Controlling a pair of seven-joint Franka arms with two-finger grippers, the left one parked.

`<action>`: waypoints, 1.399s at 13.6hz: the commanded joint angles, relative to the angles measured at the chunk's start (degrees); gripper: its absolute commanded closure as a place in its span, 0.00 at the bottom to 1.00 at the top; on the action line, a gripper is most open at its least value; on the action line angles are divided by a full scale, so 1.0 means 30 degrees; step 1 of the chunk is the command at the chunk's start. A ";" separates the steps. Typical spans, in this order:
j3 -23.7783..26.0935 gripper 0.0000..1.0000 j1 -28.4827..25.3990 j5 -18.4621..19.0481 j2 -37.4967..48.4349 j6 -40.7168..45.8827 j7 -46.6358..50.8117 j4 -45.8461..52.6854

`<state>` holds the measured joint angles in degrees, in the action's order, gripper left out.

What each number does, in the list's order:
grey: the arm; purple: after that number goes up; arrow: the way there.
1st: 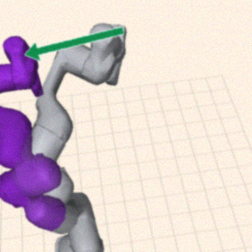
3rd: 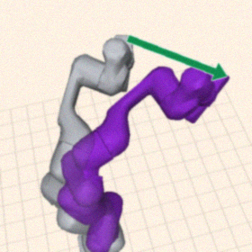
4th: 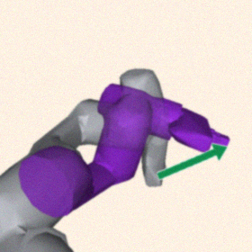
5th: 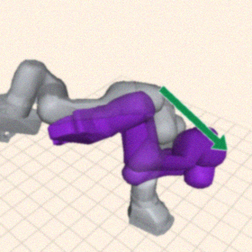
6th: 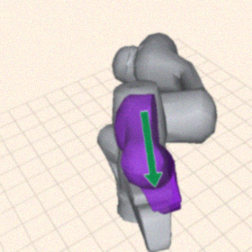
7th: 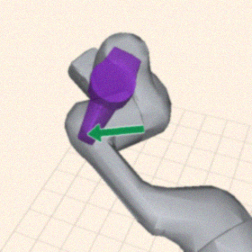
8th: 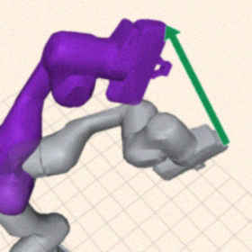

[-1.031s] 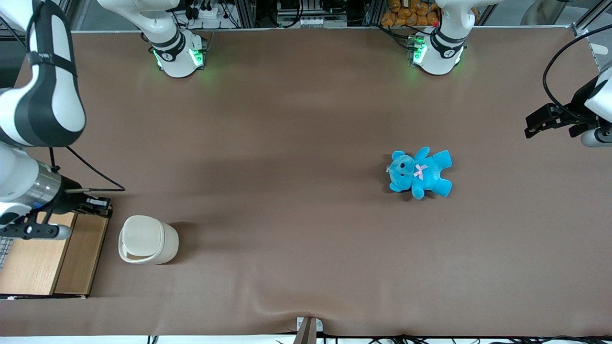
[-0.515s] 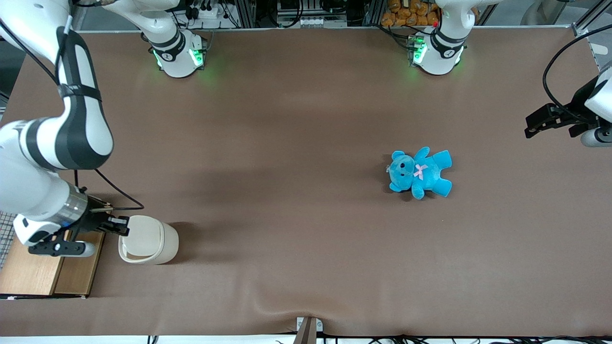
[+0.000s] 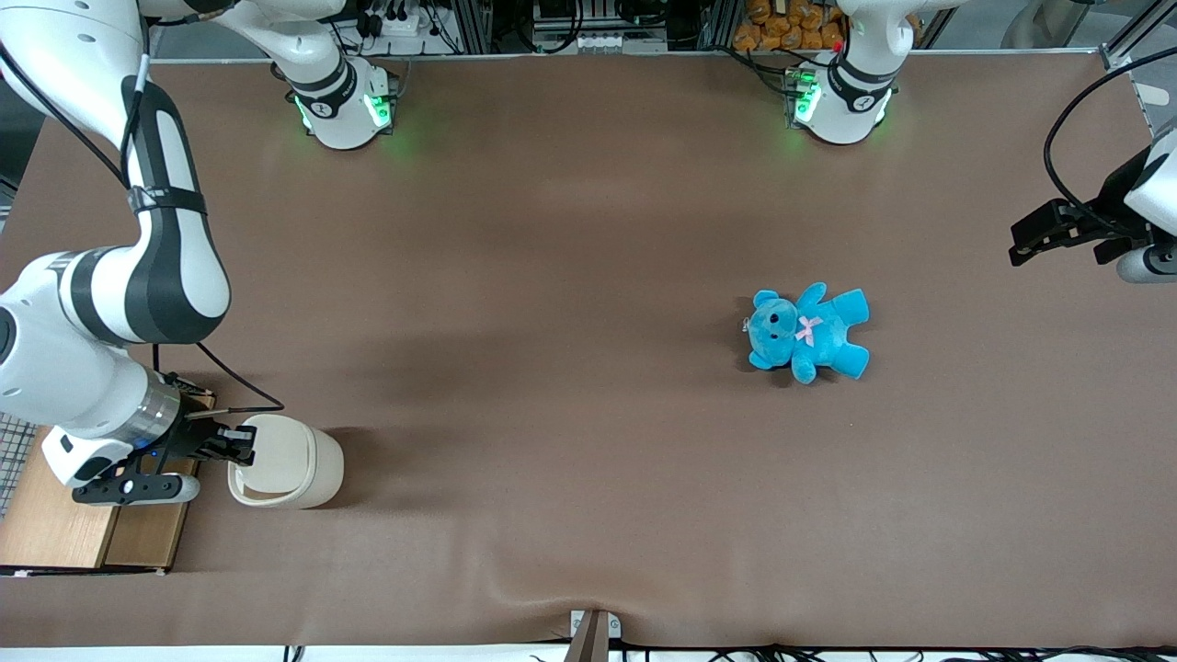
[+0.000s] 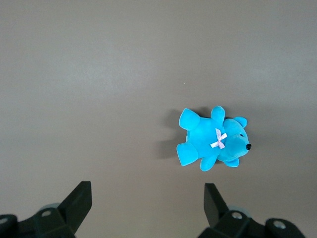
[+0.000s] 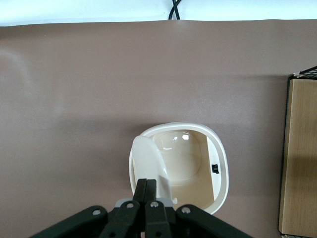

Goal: Open trash can with right arm
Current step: 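Lower the closed right gripper onto the open lid's edge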

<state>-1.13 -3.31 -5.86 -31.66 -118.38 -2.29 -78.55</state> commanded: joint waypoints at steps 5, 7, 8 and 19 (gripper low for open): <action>0.0084 1.00 0.0194 0.0370 -0.0315 0.0114 -0.0876 0.0461; 0.0055 1.00 0.0223 0.0399 -0.0432 0.0085 -0.0966 0.0432; 0.0055 1.00 0.0252 0.0632 -0.0491 0.0084 -0.1053 0.0431; 0.0025 1.00 0.0633 0.2187 -0.1281 -0.1380 -0.1960 0.0314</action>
<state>-1.53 -2.48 -0.66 -34.37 -121.84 -6.43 -78.56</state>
